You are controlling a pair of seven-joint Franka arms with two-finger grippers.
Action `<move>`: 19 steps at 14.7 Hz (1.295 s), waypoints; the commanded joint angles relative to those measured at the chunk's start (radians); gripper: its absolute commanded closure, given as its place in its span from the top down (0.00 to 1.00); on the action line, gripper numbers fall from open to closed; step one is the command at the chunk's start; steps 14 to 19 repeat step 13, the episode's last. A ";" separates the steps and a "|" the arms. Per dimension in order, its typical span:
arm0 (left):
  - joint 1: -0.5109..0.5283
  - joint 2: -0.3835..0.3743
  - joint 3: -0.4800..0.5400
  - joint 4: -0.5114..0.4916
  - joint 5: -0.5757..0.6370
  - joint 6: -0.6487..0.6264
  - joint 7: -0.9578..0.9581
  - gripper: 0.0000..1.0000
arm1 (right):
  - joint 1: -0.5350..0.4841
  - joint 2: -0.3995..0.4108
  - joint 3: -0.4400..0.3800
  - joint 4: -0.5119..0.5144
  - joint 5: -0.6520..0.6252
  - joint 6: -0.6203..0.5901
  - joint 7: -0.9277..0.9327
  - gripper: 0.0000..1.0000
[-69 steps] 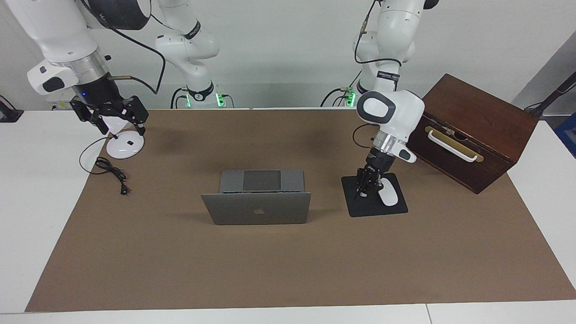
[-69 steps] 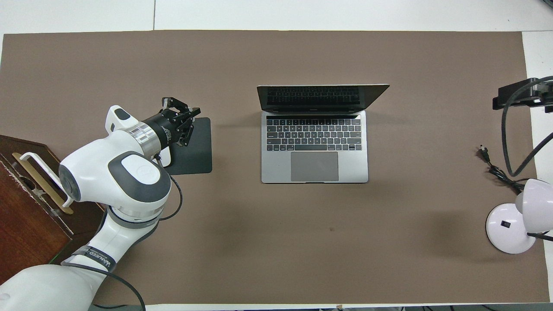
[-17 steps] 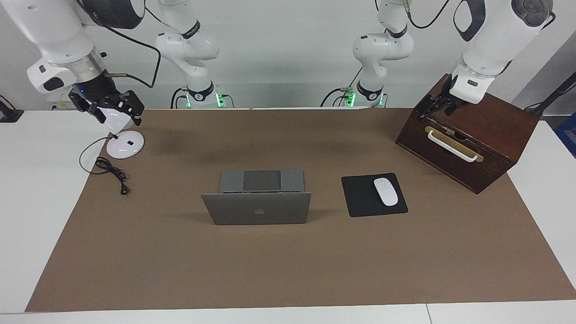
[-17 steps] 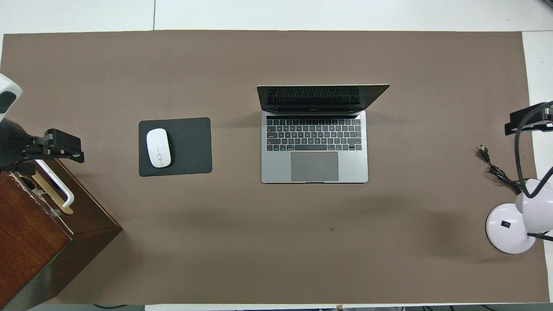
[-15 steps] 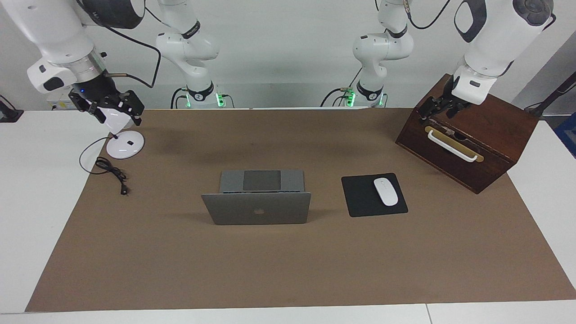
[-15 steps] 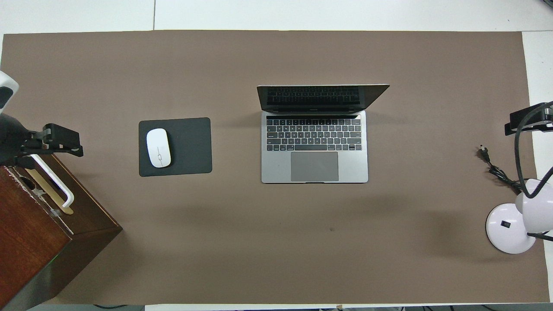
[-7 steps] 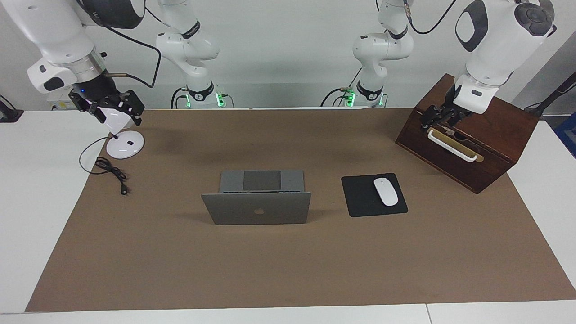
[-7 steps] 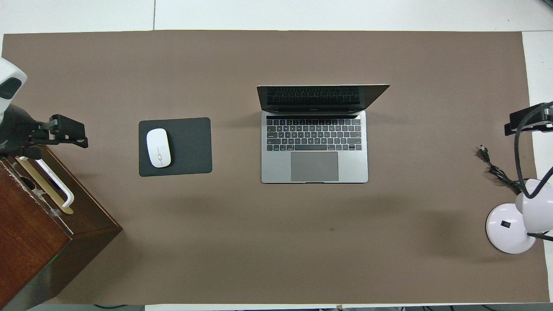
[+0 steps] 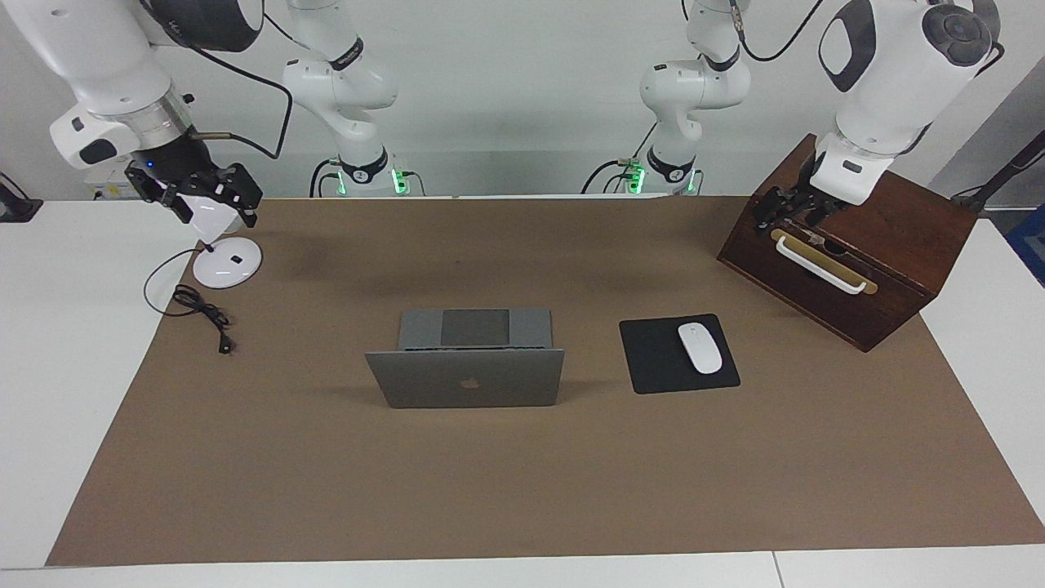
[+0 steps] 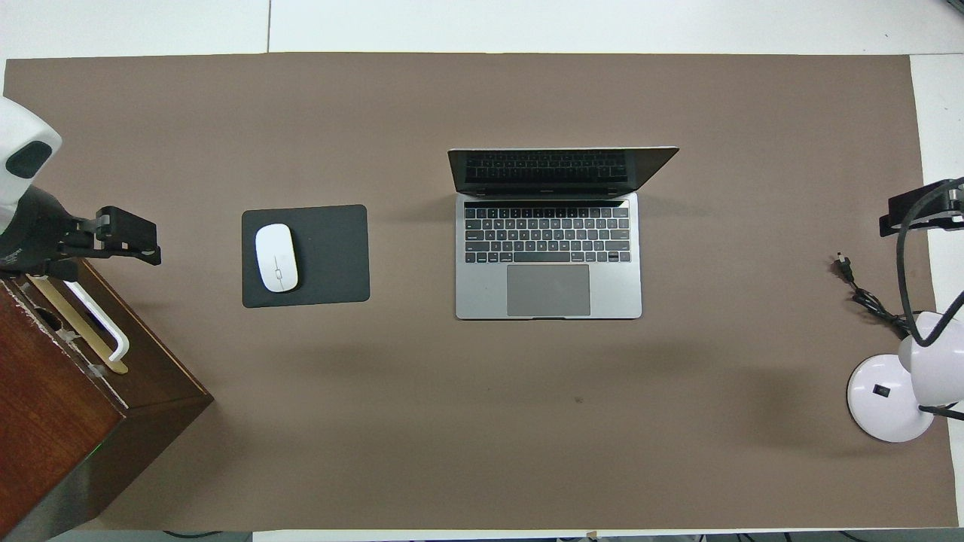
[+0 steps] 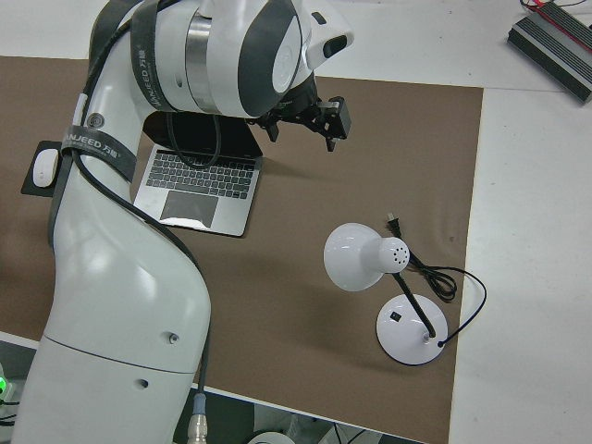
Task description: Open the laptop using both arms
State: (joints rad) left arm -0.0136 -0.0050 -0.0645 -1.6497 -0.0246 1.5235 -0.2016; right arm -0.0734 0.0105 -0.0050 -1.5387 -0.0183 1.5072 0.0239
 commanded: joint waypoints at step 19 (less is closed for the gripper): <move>-0.011 -0.007 0.017 0.013 0.014 -0.013 0.060 1.00 | 0.000 -0.026 -0.004 -0.017 0.024 -0.009 -0.010 1.00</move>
